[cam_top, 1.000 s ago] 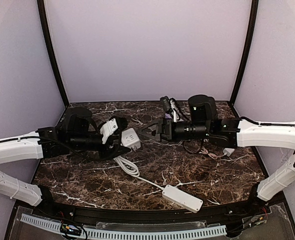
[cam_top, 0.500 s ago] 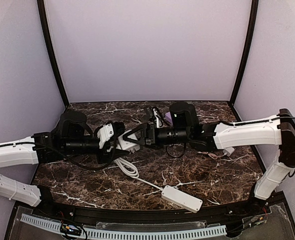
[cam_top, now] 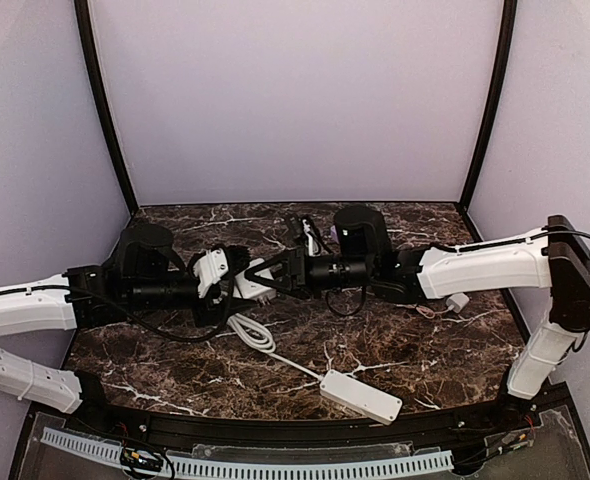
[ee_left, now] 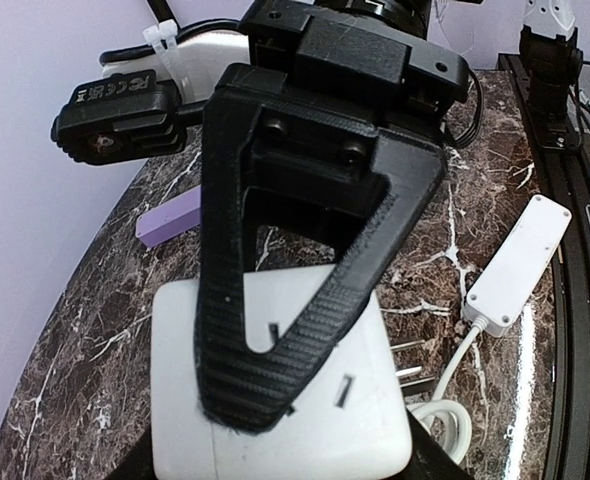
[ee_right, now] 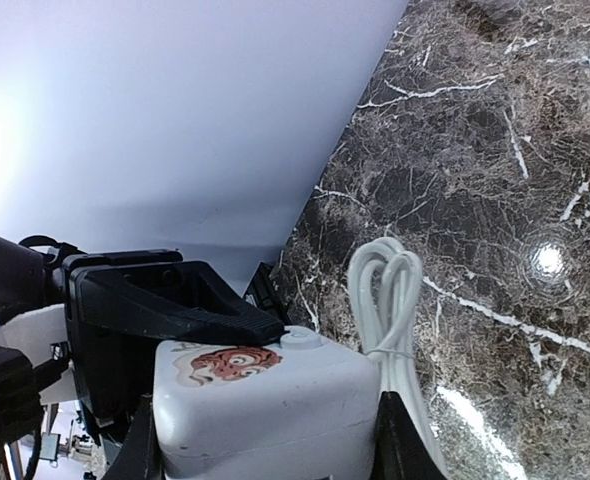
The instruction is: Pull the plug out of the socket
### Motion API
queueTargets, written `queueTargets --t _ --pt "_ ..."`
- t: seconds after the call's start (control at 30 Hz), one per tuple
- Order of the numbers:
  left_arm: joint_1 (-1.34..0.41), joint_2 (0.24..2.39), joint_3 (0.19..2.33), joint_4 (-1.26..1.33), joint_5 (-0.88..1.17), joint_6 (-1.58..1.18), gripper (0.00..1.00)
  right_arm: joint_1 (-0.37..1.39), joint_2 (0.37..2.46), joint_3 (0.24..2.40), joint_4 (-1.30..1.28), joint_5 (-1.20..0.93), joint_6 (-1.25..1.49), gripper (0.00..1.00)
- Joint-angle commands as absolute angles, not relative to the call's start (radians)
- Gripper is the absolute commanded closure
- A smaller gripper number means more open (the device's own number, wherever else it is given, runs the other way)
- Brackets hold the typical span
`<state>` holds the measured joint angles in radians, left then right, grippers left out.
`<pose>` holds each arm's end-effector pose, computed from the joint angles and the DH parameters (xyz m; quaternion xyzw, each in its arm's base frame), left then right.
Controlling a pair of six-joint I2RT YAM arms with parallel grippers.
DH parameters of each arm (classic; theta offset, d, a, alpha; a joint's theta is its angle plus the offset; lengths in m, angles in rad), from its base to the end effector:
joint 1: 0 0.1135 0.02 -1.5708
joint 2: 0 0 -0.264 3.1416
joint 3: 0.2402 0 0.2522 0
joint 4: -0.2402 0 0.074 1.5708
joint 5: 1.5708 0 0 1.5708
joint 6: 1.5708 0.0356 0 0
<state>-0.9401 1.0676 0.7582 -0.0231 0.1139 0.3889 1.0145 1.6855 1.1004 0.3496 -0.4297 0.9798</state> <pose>0.1428 -0.2024 0.2916 0.5274 0.6197 -0.2023 0.5449 0.1939 0.3399 0.2657 -0.1453 0.7648 0.5989 0.1877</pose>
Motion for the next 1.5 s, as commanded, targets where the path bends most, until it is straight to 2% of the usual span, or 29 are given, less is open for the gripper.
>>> queueTargets --t 0.0,0.03,0.07,0.1,0.13,0.17,0.23,0.4,0.53,0.7,0.77,0.8,0.87,1.13,1.33,1.43,1.47 --pt "-0.944 1.06 0.779 0.031 0.088 0.378 0.77 1.036 1.673 1.104 0.443 -0.441 0.953 0.98" --pt "-0.944 1.059 0.785 0.021 0.079 0.369 0.55 1.035 1.661 1.096 0.436 -0.423 0.926 1.0" --pt "-0.944 1.059 0.801 -0.004 0.064 0.34 0.44 1.035 1.644 1.089 0.427 -0.402 0.887 1.0" --pt "-0.944 1.059 0.81 -0.02 0.063 0.323 0.24 1.034 1.627 1.079 0.418 -0.368 0.843 1.0" --pt "-0.942 1.058 0.827 -0.048 0.075 0.294 0.17 1.035 1.604 1.064 0.412 -0.338 0.772 1.0" --pt "-0.942 1.058 0.834 -0.062 0.094 0.276 0.06 1.035 1.58 1.049 0.41 -0.316 0.734 1.0" --pt "-0.942 1.06 0.849 -0.092 0.172 0.2 0.02 1.035 1.529 1.012 0.411 -0.279 0.595 1.0" --pt "-0.943 1.066 0.849 -0.146 0.392 0.053 0.01 1.024 1.415 0.965 0.372 -0.22 0.38 1.0" --pt "-0.932 1.062 0.84 -0.154 0.467 -0.049 0.01 1.003 1.361 0.942 0.36 -0.243 0.303 1.0" --pt "-0.837 1.088 0.83 -0.061 0.643 -0.136 0.01 0.972 1.327 0.903 0.381 -0.29 0.276 1.0" --pt "-0.807 1.127 0.844 -0.044 0.711 -0.142 0.07 0.966 1.318 0.883 0.404 -0.309 0.277 1.0" --pt "-0.8 1.144 0.867 -0.049 0.724 -0.128 0.16 0.963 1.315 0.874 0.421 -0.324 0.278 1.0" --pt "-0.798 1.196 0.91 -0.084 0.742 -0.084 0.23 0.962 1.309 0.86 0.454 -0.333 0.291 1.0" --pt "-0.836 1.289 0.986 -0.187 0.57 0.133 0.23 0.96 1.328 0.867 0.494 -0.33 0.39 1.0" --pt "-0.909 1.281 0.98 -0.199 0.348 0.23 0.38 0.959 1.364 0.913 0.463 -0.374 0.435 1.0" --pt "-0.922 1.25 0.957 -0.182 0.235 0.262 0.4 0.959 1.385 0.943 0.455 -0.409 0.466 1.0" --pt "-0.925 1.243 0.952 -0.171 0.221 0.27 0.44 0.958 1.391 0.952 0.445 -0.414 0.476 1.0"
